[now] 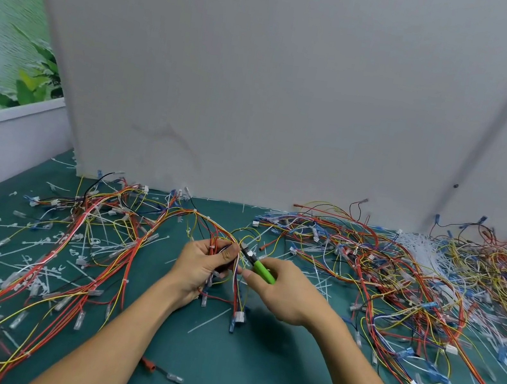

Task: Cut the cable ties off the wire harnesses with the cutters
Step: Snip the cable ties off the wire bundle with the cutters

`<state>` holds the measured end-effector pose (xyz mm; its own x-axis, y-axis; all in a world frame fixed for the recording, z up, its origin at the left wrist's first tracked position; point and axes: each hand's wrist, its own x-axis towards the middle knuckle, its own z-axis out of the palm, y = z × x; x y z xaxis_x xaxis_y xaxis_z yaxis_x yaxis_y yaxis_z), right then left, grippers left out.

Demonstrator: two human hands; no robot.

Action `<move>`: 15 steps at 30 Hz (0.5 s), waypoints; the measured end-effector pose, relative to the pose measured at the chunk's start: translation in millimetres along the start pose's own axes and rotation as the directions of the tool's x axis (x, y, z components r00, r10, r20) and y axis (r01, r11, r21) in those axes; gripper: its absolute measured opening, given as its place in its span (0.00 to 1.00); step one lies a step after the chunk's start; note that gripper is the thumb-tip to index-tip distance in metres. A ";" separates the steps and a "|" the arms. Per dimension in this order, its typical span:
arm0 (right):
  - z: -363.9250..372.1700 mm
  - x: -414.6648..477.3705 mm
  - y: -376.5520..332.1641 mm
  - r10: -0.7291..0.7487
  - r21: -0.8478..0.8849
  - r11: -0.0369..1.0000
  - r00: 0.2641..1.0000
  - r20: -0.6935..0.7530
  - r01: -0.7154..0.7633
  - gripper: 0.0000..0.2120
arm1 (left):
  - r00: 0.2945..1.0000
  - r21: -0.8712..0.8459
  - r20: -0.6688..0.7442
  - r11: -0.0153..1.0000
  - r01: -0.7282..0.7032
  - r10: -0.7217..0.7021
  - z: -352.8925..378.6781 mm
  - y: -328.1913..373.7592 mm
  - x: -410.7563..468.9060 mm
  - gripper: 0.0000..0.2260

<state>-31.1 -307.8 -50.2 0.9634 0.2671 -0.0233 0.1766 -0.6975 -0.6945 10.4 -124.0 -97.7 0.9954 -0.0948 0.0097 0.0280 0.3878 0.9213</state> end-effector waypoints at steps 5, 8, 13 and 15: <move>2.5 1.3 1.1 -0.004 -0.012 1.000 1.000 -0.014 0.004 0.22 | 1.000 0.011 0.007 1.000 0.006 -0.006 -1.5 -1.8 2.1 0.10; 1.2 1.7 1.0 0.000 0.015 1.000 1.000 0.020 -0.001 0.20 | 1.000 0.002 0.002 1.000 -0.005 0.005 -1.6 -2.3 2.4 0.10; -2.6 1.5 0.0 -0.018 0.011 1.000 0.996 0.091 0.017 0.12 | 1.000 -0.012 -0.014 1.000 -0.014 0.014 -0.8 -2.7 2.5 0.09; -3.5 0.7 0.3 -0.012 0.053 0.999 0.993 0.113 0.006 0.13 | 1.000 -0.009 -0.022 1.000 -0.015 0.015 -0.9 -3.0 2.9 0.10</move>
<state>-29.6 -310.2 -47.9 0.9320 0.3494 -0.0962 0.1718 -0.6596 -0.7317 13.3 -124.6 -100.8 0.9975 -0.0688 0.0151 0.0135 0.3973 0.9176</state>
